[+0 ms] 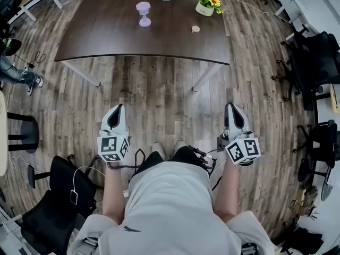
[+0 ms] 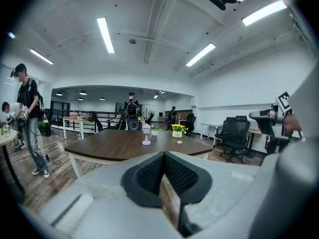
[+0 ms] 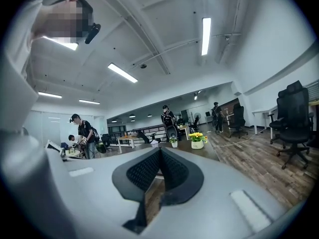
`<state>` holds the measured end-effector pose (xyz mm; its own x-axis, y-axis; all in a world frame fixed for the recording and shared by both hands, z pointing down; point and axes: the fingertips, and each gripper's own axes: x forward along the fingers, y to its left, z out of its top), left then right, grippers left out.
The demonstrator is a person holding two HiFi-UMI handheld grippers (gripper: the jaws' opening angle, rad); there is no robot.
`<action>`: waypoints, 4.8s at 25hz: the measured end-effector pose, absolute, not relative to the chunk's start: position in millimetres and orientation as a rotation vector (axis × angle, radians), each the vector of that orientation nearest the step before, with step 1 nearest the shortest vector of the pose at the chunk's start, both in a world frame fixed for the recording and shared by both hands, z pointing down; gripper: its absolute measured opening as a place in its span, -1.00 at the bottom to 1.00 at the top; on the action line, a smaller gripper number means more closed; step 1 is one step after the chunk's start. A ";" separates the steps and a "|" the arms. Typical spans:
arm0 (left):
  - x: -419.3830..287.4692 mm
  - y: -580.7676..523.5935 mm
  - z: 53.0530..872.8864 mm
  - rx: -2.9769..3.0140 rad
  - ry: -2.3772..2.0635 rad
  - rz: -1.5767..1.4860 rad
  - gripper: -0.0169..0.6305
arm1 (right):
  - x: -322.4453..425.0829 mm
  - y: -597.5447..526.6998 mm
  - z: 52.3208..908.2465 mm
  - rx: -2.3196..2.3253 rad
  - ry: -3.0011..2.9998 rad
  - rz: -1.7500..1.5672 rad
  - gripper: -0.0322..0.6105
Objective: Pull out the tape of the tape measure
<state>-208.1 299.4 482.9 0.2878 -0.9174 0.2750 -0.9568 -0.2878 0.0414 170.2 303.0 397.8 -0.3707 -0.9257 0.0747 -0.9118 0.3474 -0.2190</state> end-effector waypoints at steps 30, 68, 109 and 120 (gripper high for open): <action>-173.6 70.8 481.5 2.289 -1.840 0.231 -0.93 | 206.8 49.7 402.1 -1.619 2.590 -0.345 -0.90; -196.9 -192.3 514.4 2.403 -1.537 0.247 -0.93 | 159.8 -193.7 489.7 -1.951 2.573 -0.532 -0.90; -172.9 -150.7 533.7 2.286 -1.640 0.317 -0.93 | 142.1 -238.6 711.8 -0.963 3.887 -0.713 0.00; -175.9 -149.0 535.0 2.262 -1.651 0.310 -0.93 | 130.2 -252.0 708.0 -1.155 3.696 -0.810 -0.19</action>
